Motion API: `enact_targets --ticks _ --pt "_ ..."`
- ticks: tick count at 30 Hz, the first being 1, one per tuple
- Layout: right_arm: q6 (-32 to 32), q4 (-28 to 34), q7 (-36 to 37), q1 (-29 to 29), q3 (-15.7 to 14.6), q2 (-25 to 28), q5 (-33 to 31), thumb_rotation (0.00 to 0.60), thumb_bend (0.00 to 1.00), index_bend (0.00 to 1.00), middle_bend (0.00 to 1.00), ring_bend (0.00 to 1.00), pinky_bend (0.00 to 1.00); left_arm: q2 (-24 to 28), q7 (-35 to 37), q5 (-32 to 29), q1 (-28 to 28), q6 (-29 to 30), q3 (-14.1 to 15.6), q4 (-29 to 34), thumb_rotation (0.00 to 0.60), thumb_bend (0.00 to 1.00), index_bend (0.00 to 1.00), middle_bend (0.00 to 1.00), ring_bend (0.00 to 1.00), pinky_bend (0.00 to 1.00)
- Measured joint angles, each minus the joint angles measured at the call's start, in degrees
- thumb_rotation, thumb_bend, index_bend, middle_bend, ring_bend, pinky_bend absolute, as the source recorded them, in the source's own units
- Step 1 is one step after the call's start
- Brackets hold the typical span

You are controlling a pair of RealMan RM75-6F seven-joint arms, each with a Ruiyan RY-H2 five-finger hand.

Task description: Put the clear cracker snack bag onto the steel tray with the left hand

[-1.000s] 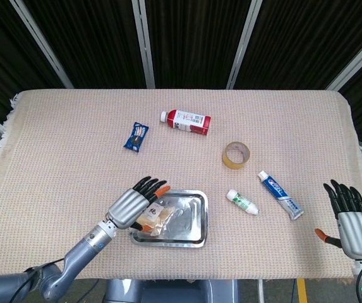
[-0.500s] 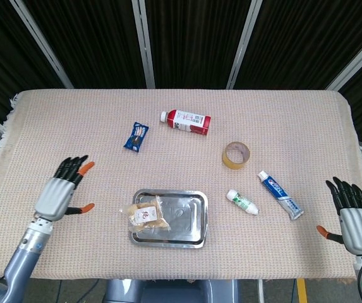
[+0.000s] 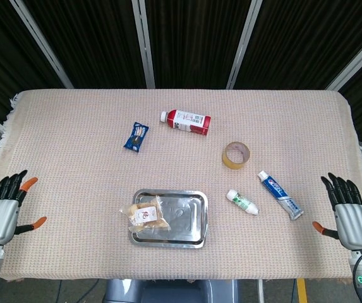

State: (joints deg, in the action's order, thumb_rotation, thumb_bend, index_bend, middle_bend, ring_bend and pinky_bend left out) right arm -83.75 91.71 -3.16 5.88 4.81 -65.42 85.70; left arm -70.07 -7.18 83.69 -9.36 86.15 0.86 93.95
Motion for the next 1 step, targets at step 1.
enact_targets --ticks 1 --pt "-0.4 0.0 -0.2 0.0 0.1 -0.1 0.1 0.600 0.00 0.00 0.00 0.00 0.00 0.1 -0.2 0.7 0.0 0.0 0.2 0.3 0.542 0.02 0.15 0.01 0.00 0.00"
